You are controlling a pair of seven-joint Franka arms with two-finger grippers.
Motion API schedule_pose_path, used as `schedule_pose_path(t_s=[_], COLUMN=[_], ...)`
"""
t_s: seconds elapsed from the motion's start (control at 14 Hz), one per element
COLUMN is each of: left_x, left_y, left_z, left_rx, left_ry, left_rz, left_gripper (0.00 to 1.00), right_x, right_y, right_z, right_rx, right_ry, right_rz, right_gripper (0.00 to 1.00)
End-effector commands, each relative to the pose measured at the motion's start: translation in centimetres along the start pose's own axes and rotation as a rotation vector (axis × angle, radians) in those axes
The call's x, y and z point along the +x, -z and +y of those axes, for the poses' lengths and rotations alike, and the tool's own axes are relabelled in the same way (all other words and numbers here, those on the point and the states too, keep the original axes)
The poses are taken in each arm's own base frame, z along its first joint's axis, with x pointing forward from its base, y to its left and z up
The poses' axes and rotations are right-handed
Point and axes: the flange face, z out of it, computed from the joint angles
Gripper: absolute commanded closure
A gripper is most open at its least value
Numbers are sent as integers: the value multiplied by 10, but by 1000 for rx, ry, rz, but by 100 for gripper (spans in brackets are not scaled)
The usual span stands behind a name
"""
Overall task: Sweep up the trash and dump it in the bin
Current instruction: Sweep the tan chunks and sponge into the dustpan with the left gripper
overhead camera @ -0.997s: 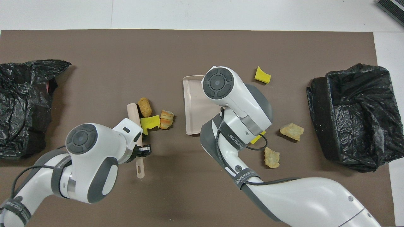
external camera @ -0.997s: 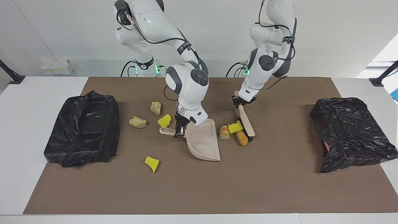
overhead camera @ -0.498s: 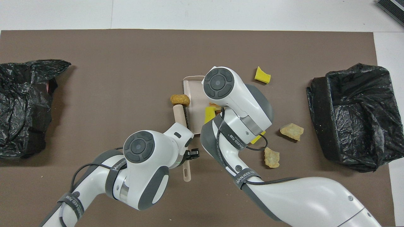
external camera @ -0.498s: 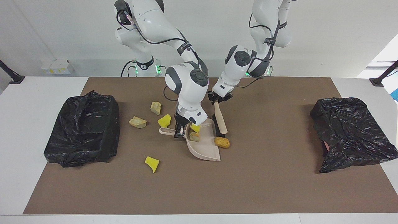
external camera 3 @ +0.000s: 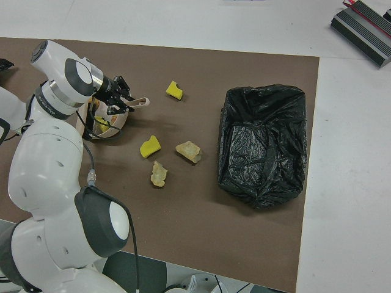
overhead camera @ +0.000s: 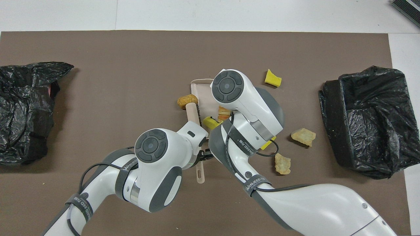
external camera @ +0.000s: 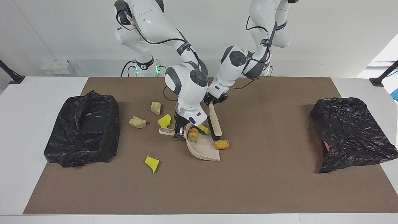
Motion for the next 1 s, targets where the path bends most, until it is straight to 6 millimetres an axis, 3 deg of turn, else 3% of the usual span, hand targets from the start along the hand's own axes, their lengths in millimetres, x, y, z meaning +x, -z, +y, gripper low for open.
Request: schedule_pose_path(t_s=[0.0, 0.07, 0.36, 0.43, 0.5, 0.71, 0.93], left_x=[11, 20, 54, 60, 69, 73, 50], left_y=[36, 46, 53, 48, 28, 19, -3], left_z=[-29, -42, -87, -92, -96, -92, -58], left_rx=[17, 43, 46, 70, 93, 87, 100], left_ry=[47, 56, 133, 116, 89, 41, -42], left_rz=[-21, -17, 14, 28, 40, 64, 42], left_gripper=[100, 100, 100, 100, 100, 100, 100], right_x=[-5, -5, -6, -5, -5, -5, -6], right_y=[-3, -3, -3, -4, -4, -4, -3], right_z=[0, 0, -1, -1, -1, -1, 0], right_rx=[-3, 1, 4, 5, 5, 5, 4], right_ry=[14, 8, 1, 2, 2, 2, -1], right_rz=[-11, -14, -16, -16, -16, -16, -14], right_gripper=[100, 100, 100, 100, 100, 100, 100])
